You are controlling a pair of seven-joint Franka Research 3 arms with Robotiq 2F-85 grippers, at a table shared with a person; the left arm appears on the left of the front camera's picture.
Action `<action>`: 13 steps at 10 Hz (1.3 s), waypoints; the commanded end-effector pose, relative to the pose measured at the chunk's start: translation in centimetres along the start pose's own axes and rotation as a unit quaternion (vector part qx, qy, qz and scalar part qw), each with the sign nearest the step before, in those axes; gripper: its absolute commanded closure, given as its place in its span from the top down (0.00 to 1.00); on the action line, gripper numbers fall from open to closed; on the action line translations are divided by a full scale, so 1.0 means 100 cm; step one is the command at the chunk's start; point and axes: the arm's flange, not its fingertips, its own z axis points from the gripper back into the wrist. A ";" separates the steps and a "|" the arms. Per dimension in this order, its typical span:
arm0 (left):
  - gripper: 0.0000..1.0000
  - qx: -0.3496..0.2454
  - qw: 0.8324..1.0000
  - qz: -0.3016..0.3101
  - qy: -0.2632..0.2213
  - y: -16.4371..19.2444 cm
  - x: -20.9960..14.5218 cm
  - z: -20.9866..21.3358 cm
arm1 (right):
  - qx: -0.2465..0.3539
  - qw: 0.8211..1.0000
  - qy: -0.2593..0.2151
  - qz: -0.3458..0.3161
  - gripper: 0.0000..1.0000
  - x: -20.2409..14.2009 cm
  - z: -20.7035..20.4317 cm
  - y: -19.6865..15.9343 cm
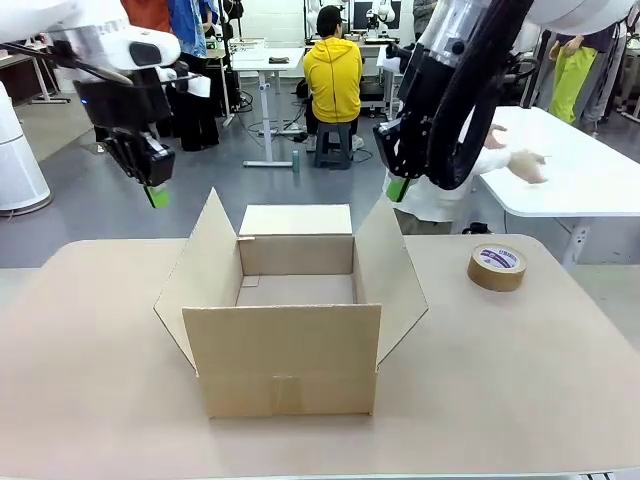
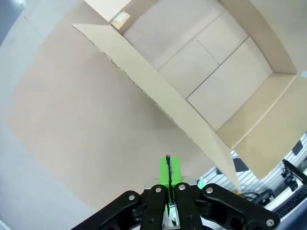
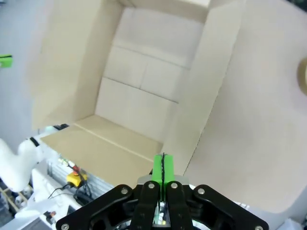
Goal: Wrap the clocks to prevent damage.
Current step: Open the side flaps of the Package Box.
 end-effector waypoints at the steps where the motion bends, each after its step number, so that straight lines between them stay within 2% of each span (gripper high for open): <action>1: 0.00 0.000 0.999 0.037 0.008 -0.008 0.012 0.005 | -0.030 0.999 0.009 -0.012 0.00 0.007 -0.013 0.009; 2: 0.00 0.004 1.000 0.028 0.007 -0.007 0.005 0.009 | -0.046 0.999 -0.008 0.010 0.00 0.006 -0.012 0.008; 3: 0.00 -0.004 1.000 0.014 0.005 -0.002 0.008 -0.004 | -0.011 1.000 0.007 -0.004 0.00 0.003 -0.009 0.001; 6: 0.00 -0.004 1.000 0.020 0.005 -0.003 0.010 -0.004 | -0.021 1.000 0.006 0.003 0.01 0.004 -0.011 0.002; 8: 0.00 -0.002 0.998 0.054 -0.013 -0.016 0.022 -0.023 | -0.059 0.998 0.016 -0.030 0.01 -0.001 -0.034 0.024; 11: 0.00 0.001 0.990 0.139 -0.023 -0.035 0.039 -0.038 | -0.076 0.994 0.000 -0.082 0.01 0.001 -0.062 0.040; 13: 0.00 -0.001 0.989 0.147 -0.009 -0.036 0.050 -0.055 | -0.099 0.988 -0.003 -0.120 0.01 0.006 -0.085 0.038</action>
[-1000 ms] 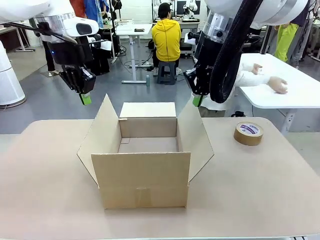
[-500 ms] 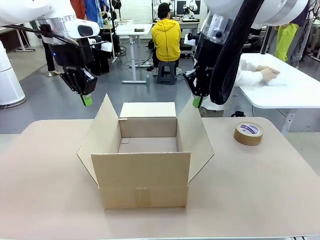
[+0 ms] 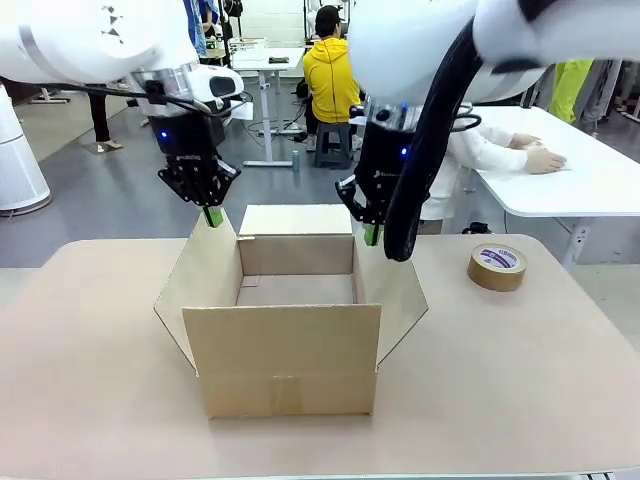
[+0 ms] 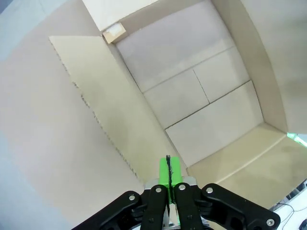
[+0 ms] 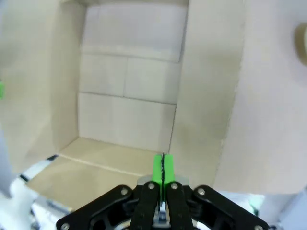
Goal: Wrap the clocks to prevent damage.
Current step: Open the side flaps of the Package Box.
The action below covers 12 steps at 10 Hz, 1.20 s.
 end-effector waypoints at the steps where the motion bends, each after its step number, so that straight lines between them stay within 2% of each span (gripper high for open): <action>1: 0.00 0.011 1.000 0.019 0.007 -0.001 0.010 -0.019 | -0.031 0.999 -0.008 -0.030 0.01 0.008 -0.026 0.000; 4: 0.00 0.036 0.998 0.034 0.029 0.008 0.016 -0.047 | -0.070 0.996 -0.012 -0.055 0.01 0.014 -0.056 -0.014; 8: 0.00 0.108 0.989 0.087 0.049 0.027 0.016 -0.076 | -0.143 0.984 -0.019 -0.105 0.01 0.012 -0.085 -0.045; 10: 0.00 0.129 0.984 0.104 0.063 0.037 0.016 -0.092 | -0.145 0.983 -0.004 -0.110 0.01 0.012 -0.099 -0.054; 12: 0.00 0.109 0.984 0.121 0.067 0.052 0.018 -0.116 | -0.120 0.988 0.012 -0.096 0.01 0.013 -0.119 -0.059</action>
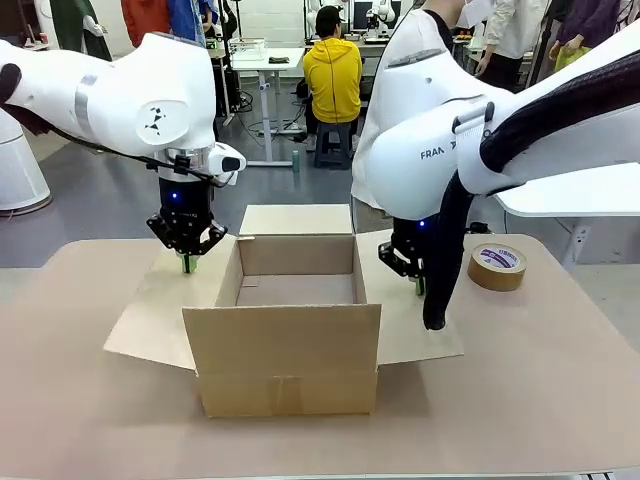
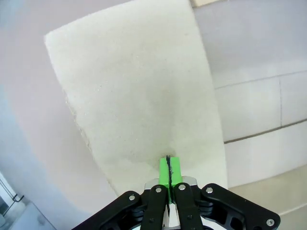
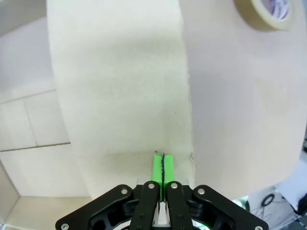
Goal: Wrap the clocks to prevent damage.
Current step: Open the side flaps of the Package Box.
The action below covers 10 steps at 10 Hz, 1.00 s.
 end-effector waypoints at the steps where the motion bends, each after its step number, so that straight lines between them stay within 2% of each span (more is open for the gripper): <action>1: 0.00 -0.017 1.000 0.025 0.000 0.006 0.006 -0.023 | 0.018 1.000 0.005 0.003 0.01 0.004 -0.021 0.002; 4: 0.00 -0.053 0.998 0.030 0.007 0.011 0.006 -0.047 | 0.032 0.999 0.017 0.004 0.01 0.011 -0.043 -0.001; 6: 0.00 -0.065 0.997 0.029 0.001 0.012 0.004 -0.046 | 0.037 0.999 0.029 -0.005 0.01 0.014 -0.054 -0.001; 7: 0.00 -0.074 0.997 0.027 0.001 0.014 0.002 -0.044 | 0.046 0.999 0.021 -0.010 0.01 0.014 -0.049 -0.001; 8: 0.00 -0.048 0.998 0.034 0.011 0.010 0.010 -0.046 | 0.062 0.998 0.011 0.011 0.01 0.012 -0.037 -0.001; 9: 0.00 -0.048 0.998 0.034 0.011 0.010 0.010 -0.046 | 0.020 1.000 0.023 -0.008 0.01 0.017 -0.049 -0.002; 10: 0.00 -0.048 0.998 0.034 0.011 0.010 0.010 -0.046 | 0.020 1.000 0.023 -0.008 0.01 0.017 -0.049 -0.002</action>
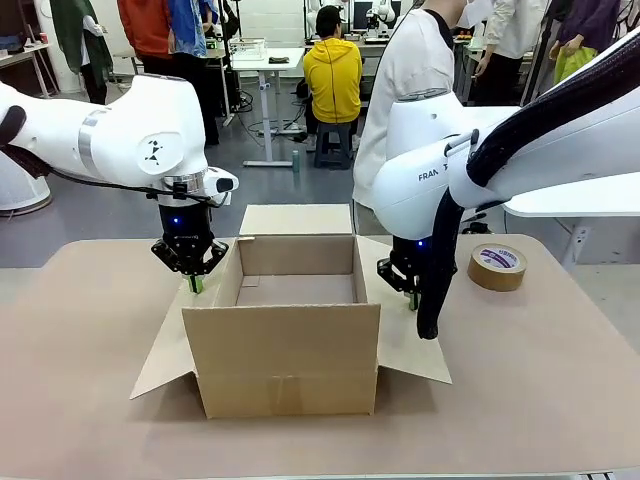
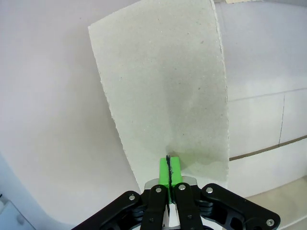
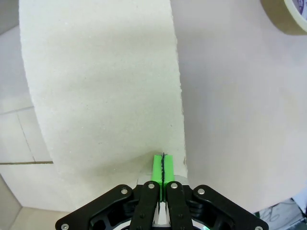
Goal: Wrap the clocks to prevent damage.
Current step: Open the side flaps of the Package Box, then once the human has placed the objects inside and stepped back, release both hands from the side flaps of the Package Box.
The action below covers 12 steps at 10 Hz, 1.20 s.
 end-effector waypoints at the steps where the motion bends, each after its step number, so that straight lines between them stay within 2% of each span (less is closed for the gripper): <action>1: 0.00 0.005 1.000 0.000 0.000 0.000 0.000 -0.002 | -0.009 1.000 0.004 -0.004 0.01 0.000 -0.005 -0.001; 12: 0.00 0.005 1.000 0.000 0.000 0.000 0.000 -0.002 | -0.009 1.000 0.004 -0.004 0.01 0.000 -0.005 -0.001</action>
